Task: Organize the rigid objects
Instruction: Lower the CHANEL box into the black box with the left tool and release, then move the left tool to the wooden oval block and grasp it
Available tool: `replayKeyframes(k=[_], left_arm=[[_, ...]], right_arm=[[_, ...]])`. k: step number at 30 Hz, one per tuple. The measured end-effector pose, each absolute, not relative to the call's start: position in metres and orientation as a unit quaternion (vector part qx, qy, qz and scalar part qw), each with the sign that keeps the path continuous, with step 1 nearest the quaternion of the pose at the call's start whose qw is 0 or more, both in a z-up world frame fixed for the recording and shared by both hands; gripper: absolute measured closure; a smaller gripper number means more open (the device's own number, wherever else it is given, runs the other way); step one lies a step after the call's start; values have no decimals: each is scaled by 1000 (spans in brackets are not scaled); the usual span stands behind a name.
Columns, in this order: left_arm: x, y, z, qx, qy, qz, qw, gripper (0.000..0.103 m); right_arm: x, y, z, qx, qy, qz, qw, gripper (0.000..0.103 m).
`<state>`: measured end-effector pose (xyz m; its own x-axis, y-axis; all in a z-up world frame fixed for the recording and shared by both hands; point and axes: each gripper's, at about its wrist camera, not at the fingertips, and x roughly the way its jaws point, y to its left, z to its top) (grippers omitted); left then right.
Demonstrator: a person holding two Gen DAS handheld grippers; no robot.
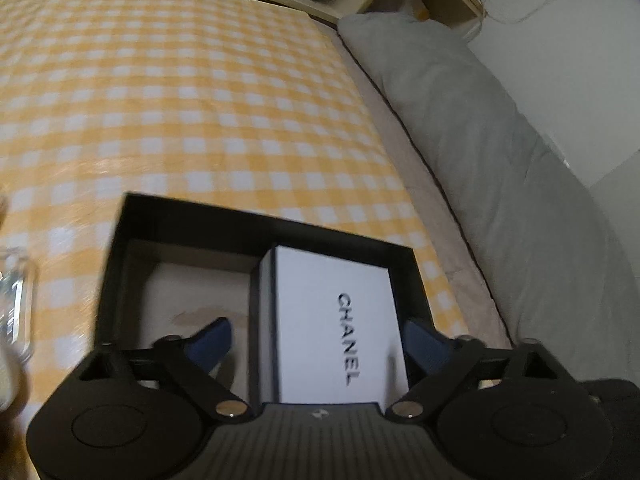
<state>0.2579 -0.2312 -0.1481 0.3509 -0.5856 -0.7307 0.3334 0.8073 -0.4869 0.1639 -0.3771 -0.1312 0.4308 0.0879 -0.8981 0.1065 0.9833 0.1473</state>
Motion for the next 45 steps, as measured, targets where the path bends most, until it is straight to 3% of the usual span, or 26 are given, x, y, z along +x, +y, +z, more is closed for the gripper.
replayKeyframes(k=[1, 7, 24, 29, 37, 45], left_arm=[[254, -225, -146, -134, 488, -278, 817, 27], [244, -206, -148, -146, 488, -285, 812, 39], [243, -202, -161, -205, 457, -300, 812, 38], [239, -199, -149, -181, 453, -294, 822, 32], [221, -184, -99, -103, 412, -305, 852, 3], [197, -133, -75, -39, 394, -279, 875, 0]], right_arm=[[165, -377, -131, 93, 531, -6, 842, 97], [173, -375, -129, 106, 525, 1, 845, 97], [179, -365, -126, 93, 525, 14, 846, 96], [175, -370, -123, 123, 521, 8, 844, 96], [176, -367, -127, 115, 524, 5, 844, 97], [179, -370, -130, 128, 520, -1, 845, 97]])
